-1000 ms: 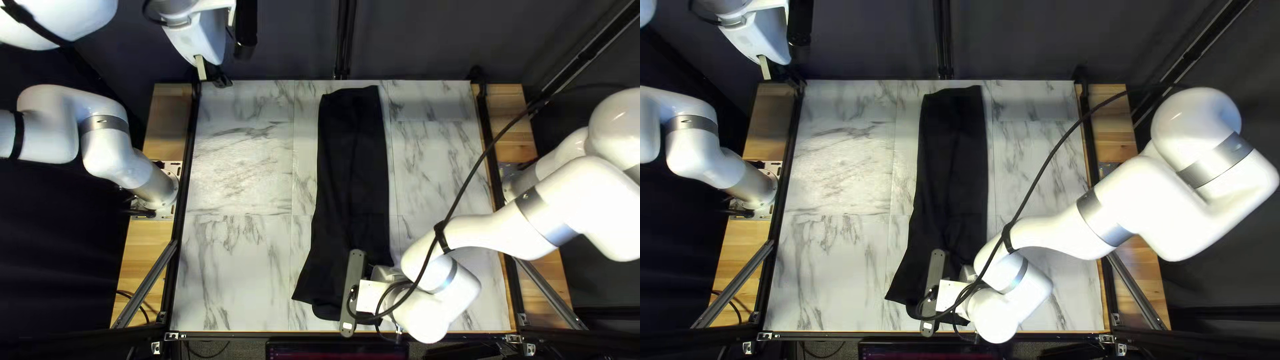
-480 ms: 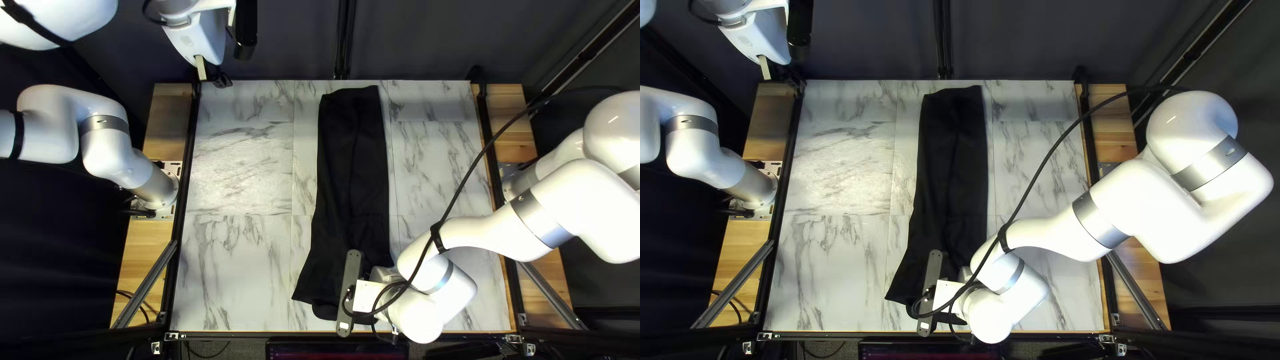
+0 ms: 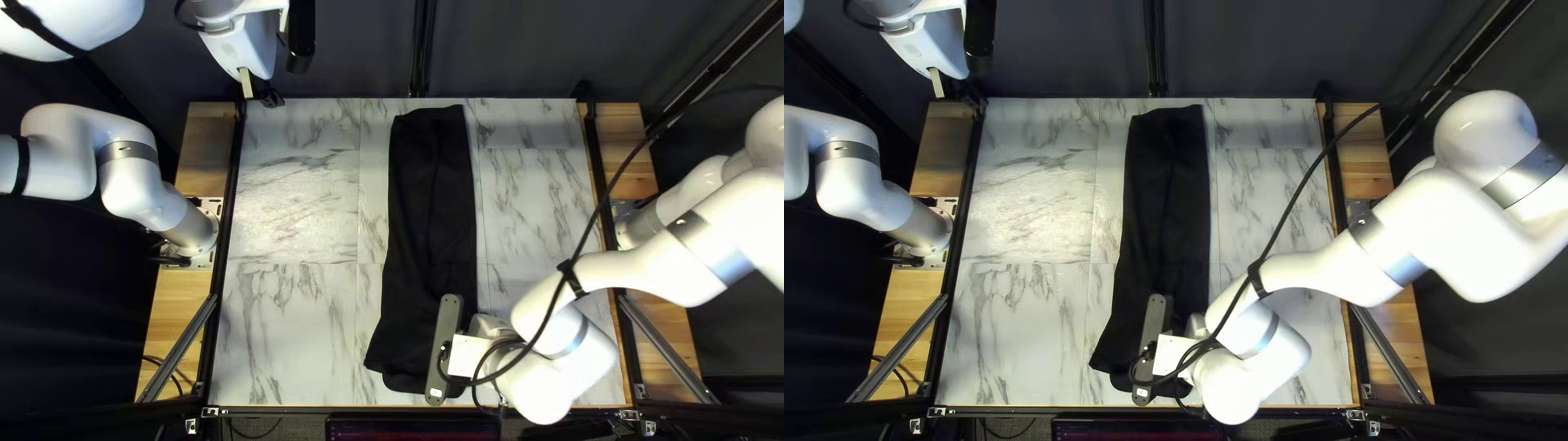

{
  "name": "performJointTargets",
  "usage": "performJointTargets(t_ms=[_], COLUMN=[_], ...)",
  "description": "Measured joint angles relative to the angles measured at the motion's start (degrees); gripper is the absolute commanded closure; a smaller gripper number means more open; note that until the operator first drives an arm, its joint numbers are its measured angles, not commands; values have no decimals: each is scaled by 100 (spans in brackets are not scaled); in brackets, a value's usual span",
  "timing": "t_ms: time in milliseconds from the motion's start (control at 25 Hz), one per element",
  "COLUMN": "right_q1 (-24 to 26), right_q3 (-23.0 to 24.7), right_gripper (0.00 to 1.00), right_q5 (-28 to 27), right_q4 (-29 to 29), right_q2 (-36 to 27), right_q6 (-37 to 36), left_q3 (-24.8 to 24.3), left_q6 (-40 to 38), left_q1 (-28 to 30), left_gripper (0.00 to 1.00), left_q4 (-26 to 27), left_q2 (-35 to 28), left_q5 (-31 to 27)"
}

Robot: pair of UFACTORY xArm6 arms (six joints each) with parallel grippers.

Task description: Fold t-shirt

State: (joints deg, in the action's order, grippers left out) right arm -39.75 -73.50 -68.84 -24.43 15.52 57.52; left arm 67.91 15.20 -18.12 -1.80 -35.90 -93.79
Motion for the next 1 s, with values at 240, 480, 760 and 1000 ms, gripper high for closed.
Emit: performJointTargets(t_ms=[240,480,760,1000], right_q1=[-86,109,556,851], right_q3=[-139,-188,-945,-691], right_gripper=[100,100,7,0], right_q5=[-288,-73,61,651], right_q4=[-7,-18,181,605], right_q2=[-18,188,942,1132], right_q6=[-5,-262,-1375,-2155], left_q3=[0,0,0,0], left_q6=[0,0,0,0], left_q1=[0,0,0,0], left_gripper=[0,0,0,0], left_q4=[0,0,0,0], left_q2=[0,0,0,0], left_q5=[0,0,0,0])
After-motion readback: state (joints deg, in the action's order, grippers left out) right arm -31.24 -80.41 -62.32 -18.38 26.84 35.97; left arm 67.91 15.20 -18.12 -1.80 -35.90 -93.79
